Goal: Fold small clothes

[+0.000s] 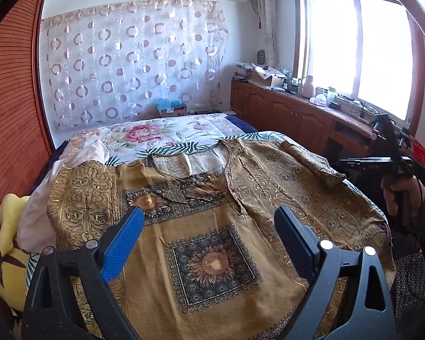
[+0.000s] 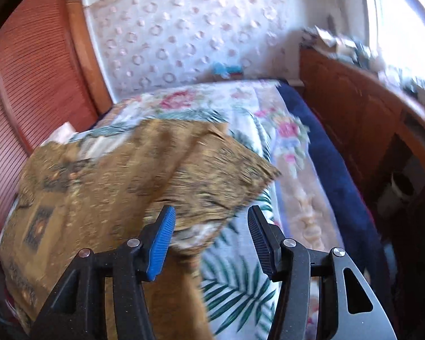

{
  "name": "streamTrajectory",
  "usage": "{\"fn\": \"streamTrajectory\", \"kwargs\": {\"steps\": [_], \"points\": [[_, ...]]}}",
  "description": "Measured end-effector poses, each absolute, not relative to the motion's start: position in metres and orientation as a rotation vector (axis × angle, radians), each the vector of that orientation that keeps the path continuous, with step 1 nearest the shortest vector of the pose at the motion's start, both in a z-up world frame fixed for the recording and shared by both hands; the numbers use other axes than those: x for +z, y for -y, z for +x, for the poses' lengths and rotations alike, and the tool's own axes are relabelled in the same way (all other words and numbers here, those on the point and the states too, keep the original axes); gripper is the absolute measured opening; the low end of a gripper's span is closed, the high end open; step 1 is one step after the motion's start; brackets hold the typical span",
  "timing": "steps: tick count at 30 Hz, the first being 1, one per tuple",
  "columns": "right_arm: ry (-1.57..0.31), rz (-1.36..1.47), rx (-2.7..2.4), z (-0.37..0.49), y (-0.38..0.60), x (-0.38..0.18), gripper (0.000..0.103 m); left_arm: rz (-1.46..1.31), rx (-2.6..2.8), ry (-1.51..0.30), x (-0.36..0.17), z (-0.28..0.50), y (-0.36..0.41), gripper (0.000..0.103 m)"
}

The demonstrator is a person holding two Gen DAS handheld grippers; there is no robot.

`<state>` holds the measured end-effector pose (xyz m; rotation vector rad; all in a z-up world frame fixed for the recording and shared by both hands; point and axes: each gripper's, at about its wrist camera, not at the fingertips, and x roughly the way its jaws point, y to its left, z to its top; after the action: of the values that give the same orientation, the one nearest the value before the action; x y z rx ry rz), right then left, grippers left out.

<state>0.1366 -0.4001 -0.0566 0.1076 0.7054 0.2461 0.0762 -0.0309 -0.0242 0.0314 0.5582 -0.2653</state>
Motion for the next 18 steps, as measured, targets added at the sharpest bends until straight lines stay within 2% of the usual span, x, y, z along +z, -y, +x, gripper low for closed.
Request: {"fn": "streamTrajectory", "kwargs": {"steps": [8, 11, 13, 15, 16, 18], "points": [[-0.807, 0.198, 0.223, 0.184, 0.406, -0.078, 0.055, 0.026, -0.262, -0.57, -0.028, 0.075, 0.03, 0.094], [-0.809, 0.153, 0.205, 0.189, 0.4, -0.074, 0.051, 0.02, -0.261, -0.573, -0.029, 0.075, 0.029, 0.094], [-0.811, 0.119, 0.189, 0.191, 0.397, -0.07, 0.046, 0.02, -0.261, -0.573, -0.03, 0.075, 0.029, 0.094], [-0.806, 0.066, 0.174, 0.194, 0.388, -0.071, 0.031, 0.019, -0.262, -0.574, -0.03, 0.074, 0.028, 0.094], [-0.803, 0.038, 0.167, 0.194, 0.385, -0.072, 0.018, 0.019, -0.261, -0.574, -0.03, 0.074, 0.028, 0.094], [-0.803, 0.008, 0.173, 0.196, 0.379, -0.071, 0.011, 0.018, -0.259, -0.575, -0.03, 0.074, 0.028, 0.094]]}}
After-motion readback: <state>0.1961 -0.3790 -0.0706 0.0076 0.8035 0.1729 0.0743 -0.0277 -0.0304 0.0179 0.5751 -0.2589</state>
